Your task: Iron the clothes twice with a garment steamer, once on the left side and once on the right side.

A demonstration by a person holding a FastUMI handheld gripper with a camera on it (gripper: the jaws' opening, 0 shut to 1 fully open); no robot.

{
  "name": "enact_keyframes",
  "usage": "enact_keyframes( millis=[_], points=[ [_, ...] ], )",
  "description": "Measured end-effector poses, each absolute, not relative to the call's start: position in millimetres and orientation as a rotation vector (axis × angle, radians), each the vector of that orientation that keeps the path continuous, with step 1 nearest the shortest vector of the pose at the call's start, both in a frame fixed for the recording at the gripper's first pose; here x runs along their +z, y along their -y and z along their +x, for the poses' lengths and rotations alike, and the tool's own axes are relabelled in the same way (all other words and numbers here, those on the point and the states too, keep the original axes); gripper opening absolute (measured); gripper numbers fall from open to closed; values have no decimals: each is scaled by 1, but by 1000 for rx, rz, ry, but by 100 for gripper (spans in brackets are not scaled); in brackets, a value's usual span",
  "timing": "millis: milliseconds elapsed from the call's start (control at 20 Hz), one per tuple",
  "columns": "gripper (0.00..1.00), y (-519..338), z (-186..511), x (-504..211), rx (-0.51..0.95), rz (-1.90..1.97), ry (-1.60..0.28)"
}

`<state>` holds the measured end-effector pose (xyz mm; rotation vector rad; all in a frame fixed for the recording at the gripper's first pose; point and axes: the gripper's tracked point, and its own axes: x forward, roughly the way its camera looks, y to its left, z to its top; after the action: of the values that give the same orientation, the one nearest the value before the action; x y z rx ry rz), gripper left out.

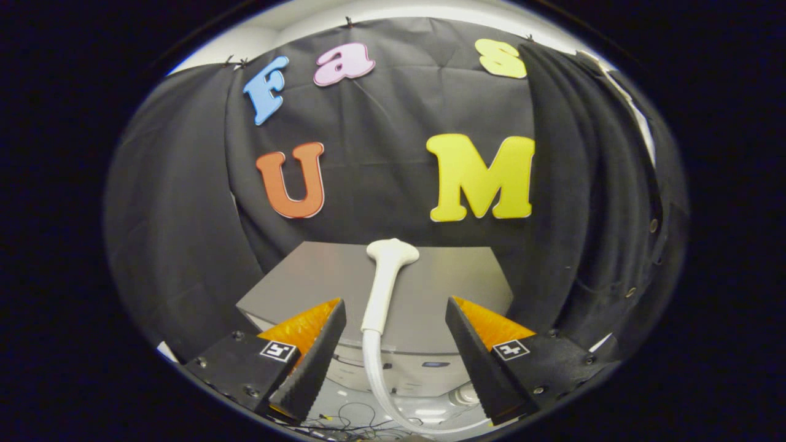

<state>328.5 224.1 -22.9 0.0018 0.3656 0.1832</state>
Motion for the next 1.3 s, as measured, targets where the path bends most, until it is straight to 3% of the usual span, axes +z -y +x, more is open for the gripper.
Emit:
enact_keyframes(
  millis=[500,700,950,1300],
  points=[
    [99,-256,437,-95,151,42,-640],
    [88,-254,462,-109,102,11,-721],
    [65,-257,463,-120,90,52,-812],
    [63,-259,463,-121,74,9,-891]
  ],
)
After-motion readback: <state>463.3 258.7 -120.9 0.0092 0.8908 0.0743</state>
